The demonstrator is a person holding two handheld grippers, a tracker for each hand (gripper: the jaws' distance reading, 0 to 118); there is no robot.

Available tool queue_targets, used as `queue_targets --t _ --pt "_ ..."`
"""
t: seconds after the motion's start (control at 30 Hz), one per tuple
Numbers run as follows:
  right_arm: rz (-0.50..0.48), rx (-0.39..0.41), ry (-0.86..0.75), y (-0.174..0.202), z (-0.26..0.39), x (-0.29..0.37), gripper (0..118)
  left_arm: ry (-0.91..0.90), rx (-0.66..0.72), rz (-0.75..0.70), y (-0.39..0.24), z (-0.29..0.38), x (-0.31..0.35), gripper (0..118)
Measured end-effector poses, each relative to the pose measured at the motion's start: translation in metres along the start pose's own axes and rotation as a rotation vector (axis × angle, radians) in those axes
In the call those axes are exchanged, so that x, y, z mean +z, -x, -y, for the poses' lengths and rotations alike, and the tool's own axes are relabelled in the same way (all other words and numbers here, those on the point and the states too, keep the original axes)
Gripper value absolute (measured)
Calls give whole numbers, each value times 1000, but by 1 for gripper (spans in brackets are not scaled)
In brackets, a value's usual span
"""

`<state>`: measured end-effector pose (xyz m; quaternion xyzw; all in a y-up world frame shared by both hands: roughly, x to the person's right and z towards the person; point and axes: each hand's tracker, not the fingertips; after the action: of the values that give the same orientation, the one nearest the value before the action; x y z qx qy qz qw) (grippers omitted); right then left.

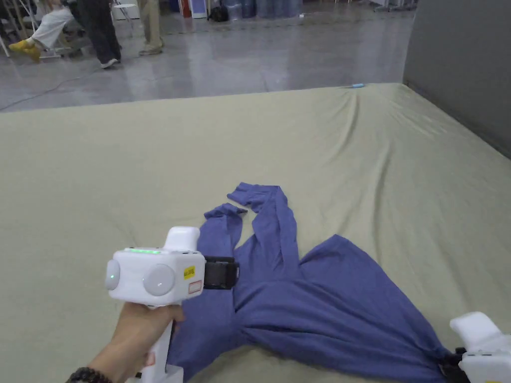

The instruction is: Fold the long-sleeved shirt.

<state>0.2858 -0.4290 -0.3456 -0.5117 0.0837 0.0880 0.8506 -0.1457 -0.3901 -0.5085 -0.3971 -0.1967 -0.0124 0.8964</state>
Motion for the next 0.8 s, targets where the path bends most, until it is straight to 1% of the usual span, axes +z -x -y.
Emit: queue_targets --t 0.07,0.1,0.13,0.23,0.27,0.3,0.33,0.37,0.4,0.43,0.47,0.5,0.57,0.67,0.7,0.73,0.8 --pt "-2 0 1 0 0 0 6 47 -38 -37 -2 -8 -31 115" --pt "-4 -4 2 0 -1 0 6 66 -48 -51 -4 -10 -43 111" --pt "-8 -9 3 -1 -1 0 6 22 -104 -115 -3 -17 -51 108" --pt "-16 -19 0 -4 0 -1 6 32 -130 -81 -7 -23 -76 100" --pt "-19 -20 -1 -5 0 -1 6 156 -48 18 -14 -16 -88 95" --pt "-21 -20 0 -5 0 -1 6 203 -74 20 -16 -14 -95 73" --pt "-22 -19 2 -5 0 0 6 251 -96 -1 -19 -9 -102 68" --pt "-22 -18 3 -5 -1 0 6 278 -104 -13 -21 -4 -103 68" --pt "-21 -17 5 -5 -1 0 6 122 -141 -65 -21 -9 -93 65" --pt "-20 -17 5 -5 -1 0 6 119 -133 -46 -19 -13 -85 49" --pt "-19 -13 3 -4 0 -1 6 82 -94 -14 -20 -15 -79 2" --pt "-17 -10 3 -4 0 -2 6 58 -121 -37 -18 -14 -71 0" --pt "-17 -12 4 -4 -1 -1 6 97 -107 -4 -16 -11 -63 0" --pt "-26 -24 8 -7 -4 4 6 58 -117 17 -17 -13 -41 0" --pt "-33 -33 5 -8 -7 7 6 29 -116 2 -17 -15 -31 0" --pt "-34 -54 -31 -9 -9 13 6 3 -104 17 -16 -19 -18 0" --pt "-41 -68 -103 -10 -19 31 6 -58 -82 42 -14 -25 12 0"
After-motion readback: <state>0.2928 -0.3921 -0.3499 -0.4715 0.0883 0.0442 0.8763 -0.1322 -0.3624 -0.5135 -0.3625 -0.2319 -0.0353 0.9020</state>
